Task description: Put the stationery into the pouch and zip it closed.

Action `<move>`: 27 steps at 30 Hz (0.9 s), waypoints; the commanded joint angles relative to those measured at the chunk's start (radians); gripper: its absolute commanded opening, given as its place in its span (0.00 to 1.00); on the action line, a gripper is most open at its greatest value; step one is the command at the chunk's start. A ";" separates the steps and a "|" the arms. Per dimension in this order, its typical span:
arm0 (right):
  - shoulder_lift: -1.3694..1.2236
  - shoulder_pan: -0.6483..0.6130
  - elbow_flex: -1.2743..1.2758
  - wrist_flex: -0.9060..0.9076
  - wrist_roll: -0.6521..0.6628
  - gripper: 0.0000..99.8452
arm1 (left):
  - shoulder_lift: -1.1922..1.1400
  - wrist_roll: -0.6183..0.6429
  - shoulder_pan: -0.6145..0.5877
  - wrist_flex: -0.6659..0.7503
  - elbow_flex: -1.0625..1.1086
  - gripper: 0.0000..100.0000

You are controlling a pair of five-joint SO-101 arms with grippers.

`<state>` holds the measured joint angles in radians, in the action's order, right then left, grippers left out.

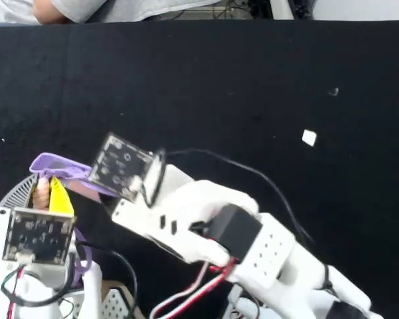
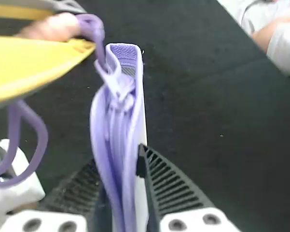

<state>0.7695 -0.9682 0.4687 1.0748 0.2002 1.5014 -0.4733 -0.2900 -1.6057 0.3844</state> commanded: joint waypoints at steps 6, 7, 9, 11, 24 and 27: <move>0.061 0.064 0.030 0.026 0.023 0.01 | 0.000 -0.026 -0.119 0.098 0.093 0.03; 0.061 0.064 0.038 0.015 0.023 0.01 | 0.002 -0.026 -0.119 0.095 0.093 0.03; 0.059 0.063 0.054 -0.011 0.023 0.01 | 0.003 -0.026 -0.120 0.094 0.091 0.03; 0.059 0.063 0.071 -0.044 0.015 0.01 | 0.003 -0.023 -0.113 0.094 0.090 0.03; 0.059 -0.038 0.071 -0.123 -0.028 0.16 | 0.117 0.064 0.124 -0.020 -0.033 0.03; 0.059 -0.049 0.051 -0.118 -0.028 0.18 | 0.040 0.074 0.122 -0.025 -0.070 0.03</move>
<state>0.7925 -1.0004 0.5455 0.9735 0.1757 1.6118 -0.4196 -0.1857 -1.6256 0.3721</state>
